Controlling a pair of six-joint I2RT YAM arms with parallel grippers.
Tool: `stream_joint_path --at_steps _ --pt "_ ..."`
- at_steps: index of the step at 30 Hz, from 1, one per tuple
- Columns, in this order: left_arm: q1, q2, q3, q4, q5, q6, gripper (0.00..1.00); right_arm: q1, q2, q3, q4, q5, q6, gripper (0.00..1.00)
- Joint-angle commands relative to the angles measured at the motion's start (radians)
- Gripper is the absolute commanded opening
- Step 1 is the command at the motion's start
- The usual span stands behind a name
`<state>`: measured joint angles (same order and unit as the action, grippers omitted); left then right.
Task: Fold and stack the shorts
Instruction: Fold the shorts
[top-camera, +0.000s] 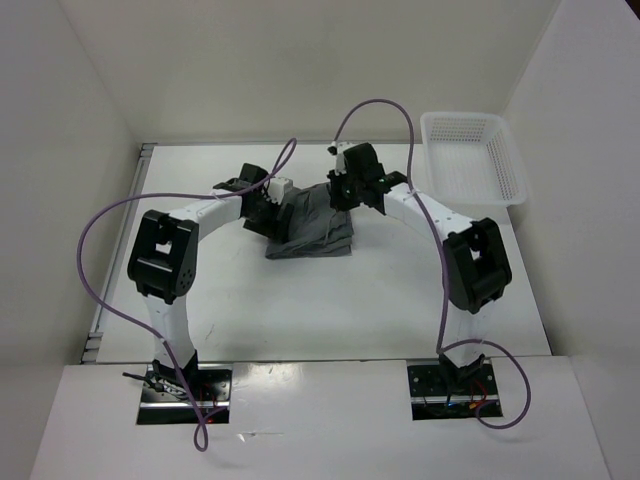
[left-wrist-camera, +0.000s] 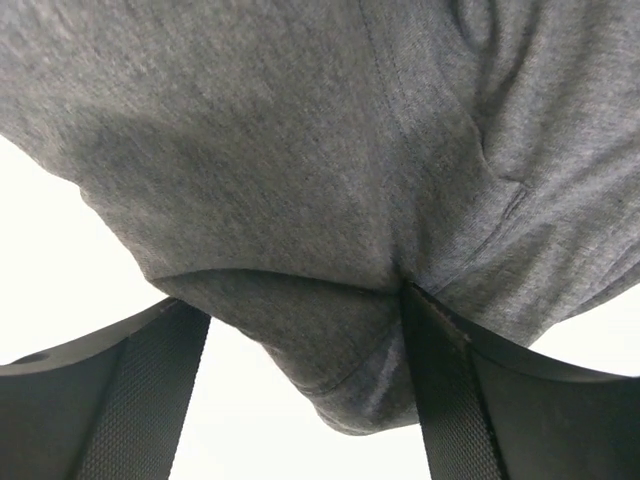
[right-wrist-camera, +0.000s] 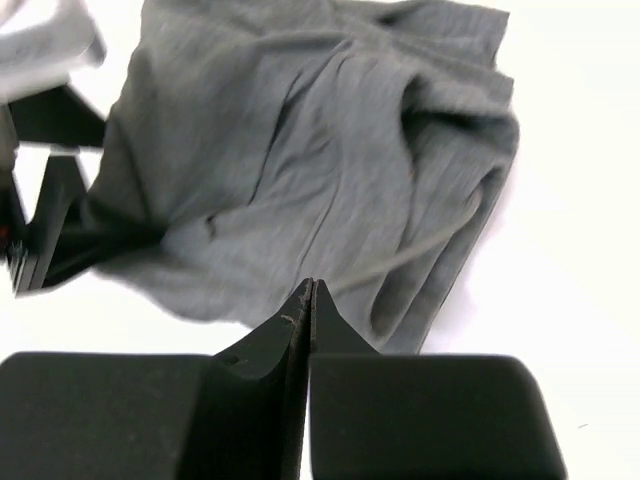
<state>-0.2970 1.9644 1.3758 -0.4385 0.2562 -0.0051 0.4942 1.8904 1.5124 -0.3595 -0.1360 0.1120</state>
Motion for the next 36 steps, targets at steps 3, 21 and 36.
stream_joint_path --at_steps 3,21,36 --pt "-0.007 -0.058 0.0 0.007 0.035 0.005 0.89 0.014 -0.079 -0.138 -0.016 -0.03 -0.021 0.0" --pt "0.025 -0.026 0.17 -0.057 -0.071 0.005 1.0 0.023 -0.054 -0.204 0.051 0.019 -0.054 0.0" --pt "0.102 0.106 0.287 -0.092 -0.071 0.005 1.0 -0.071 -0.059 -0.112 0.076 -0.197 -0.179 0.65"
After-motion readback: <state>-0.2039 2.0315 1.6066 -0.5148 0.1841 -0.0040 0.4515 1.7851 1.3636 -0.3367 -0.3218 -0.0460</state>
